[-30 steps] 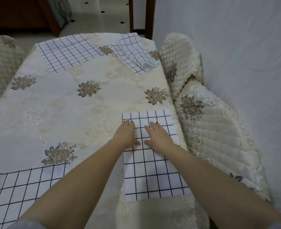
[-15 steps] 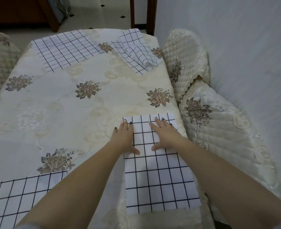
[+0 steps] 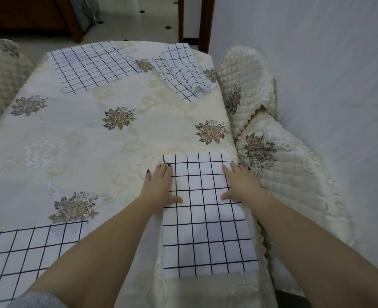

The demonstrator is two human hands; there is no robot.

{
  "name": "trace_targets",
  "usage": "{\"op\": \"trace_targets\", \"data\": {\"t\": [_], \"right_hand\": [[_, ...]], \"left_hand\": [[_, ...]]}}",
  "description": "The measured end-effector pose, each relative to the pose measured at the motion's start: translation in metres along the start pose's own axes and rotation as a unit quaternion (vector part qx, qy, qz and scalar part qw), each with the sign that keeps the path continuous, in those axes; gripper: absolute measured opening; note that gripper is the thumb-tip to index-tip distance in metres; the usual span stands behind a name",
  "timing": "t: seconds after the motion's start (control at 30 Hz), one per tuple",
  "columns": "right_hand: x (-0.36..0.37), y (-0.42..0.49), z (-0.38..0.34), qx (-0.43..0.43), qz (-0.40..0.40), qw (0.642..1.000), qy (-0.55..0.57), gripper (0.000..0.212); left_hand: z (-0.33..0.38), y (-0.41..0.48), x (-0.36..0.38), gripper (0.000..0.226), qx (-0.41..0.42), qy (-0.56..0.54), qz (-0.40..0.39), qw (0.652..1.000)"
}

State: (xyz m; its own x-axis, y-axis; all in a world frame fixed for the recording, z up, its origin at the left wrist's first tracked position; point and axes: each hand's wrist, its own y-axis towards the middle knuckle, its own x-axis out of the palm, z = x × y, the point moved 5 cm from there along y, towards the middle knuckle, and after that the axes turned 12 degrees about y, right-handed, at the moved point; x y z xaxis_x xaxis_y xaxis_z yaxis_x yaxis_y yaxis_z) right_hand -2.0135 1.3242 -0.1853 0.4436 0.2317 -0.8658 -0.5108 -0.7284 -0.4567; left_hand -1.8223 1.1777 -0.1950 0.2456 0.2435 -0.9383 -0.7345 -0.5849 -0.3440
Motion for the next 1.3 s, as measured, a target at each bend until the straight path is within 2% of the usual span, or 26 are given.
{"op": "trace_targets", "data": {"t": [0.07, 0.1, 0.17, 0.23, 0.3, 0.33, 0.37, 0.43, 0.5, 0.6, 0.73, 0.9, 1.17, 1.3], "right_hand": [[-0.003, -0.008, 0.001, -0.002, 0.042, 0.998, 0.054, 0.093], [-0.007, -0.013, 0.000, -0.003, 0.079, 0.991, 0.111, 0.082], [-0.013, -0.028, -0.002, 0.006, 0.156, 0.950, 0.272, 0.058], [-0.013, -0.045, -0.009, 0.039, 0.194, 0.860, 0.470, 0.042], [-0.009, -0.062, -0.024, 0.072, 0.183, 0.751, 0.631, 0.031], [-0.008, -0.070, -0.034, 0.077, 0.166, 0.707, 0.683, 0.027], [-0.007, -0.079, -0.045, 0.073, 0.146, 0.677, 0.717, 0.024], [-0.006, -0.094, -0.069, 0.050, 0.114, 0.651, 0.749, 0.022], [-0.005, -0.105, -0.093, 0.023, 0.094, 0.656, 0.748, 0.021], [0.001, -0.116, -0.132, -0.009, 0.059, 0.683, 0.728, 0.023], [0.021, -0.129, -0.186, -0.051, 0.000, 0.719, 0.693, 0.029], [0.062, -0.158, -0.264, -0.119, -0.083, 0.753, 0.641, 0.032], [0.122, -0.232, -0.369, -0.208, -0.223, 0.772, 0.558, 0.028], [0.145, -0.266, -0.407, -0.246, -0.273, 0.774, 0.516, 0.027]], "left_hand": [[-0.001, -0.013, -0.004, 0.100, -0.020, -0.070, 0.065, 0.995], [-0.004, -0.023, -0.008, 0.092, -0.040, -0.139, 0.102, 0.984], [-0.012, -0.046, -0.015, 0.071, -0.098, -0.312, 0.153, 0.933], [-0.022, -0.069, -0.016, 0.047, -0.163, -0.481, 0.158, 0.847], [-0.031, -0.092, -0.015, 0.030, -0.210, -0.655, 0.151, 0.709], [-0.034, -0.103, -0.016, 0.029, -0.217, -0.718, 0.154, 0.644], [-0.038, -0.116, -0.018, 0.031, -0.220, -0.749, 0.164, 0.603], [-0.046, -0.142, -0.021, 0.034, -0.228, -0.755, 0.192, 0.584], [-0.056, -0.167, -0.023, 0.033, -0.236, -0.744, 0.223, 0.584], [-0.073, -0.205, -0.023, 0.027, -0.269, -0.724, 0.261, 0.579], [-0.099, -0.263, -0.011, 0.023, -0.320, -0.707, 0.314, 0.547], [-0.128, -0.346, 0.022, 0.025, -0.399, -0.690, 0.367, 0.479], [-0.153, -0.465, 0.074, 0.022, -0.500, -0.649, 0.444, 0.362], [-0.161, -0.512, 0.088, 0.023, -0.530, -0.624, 0.478, 0.318]]}}
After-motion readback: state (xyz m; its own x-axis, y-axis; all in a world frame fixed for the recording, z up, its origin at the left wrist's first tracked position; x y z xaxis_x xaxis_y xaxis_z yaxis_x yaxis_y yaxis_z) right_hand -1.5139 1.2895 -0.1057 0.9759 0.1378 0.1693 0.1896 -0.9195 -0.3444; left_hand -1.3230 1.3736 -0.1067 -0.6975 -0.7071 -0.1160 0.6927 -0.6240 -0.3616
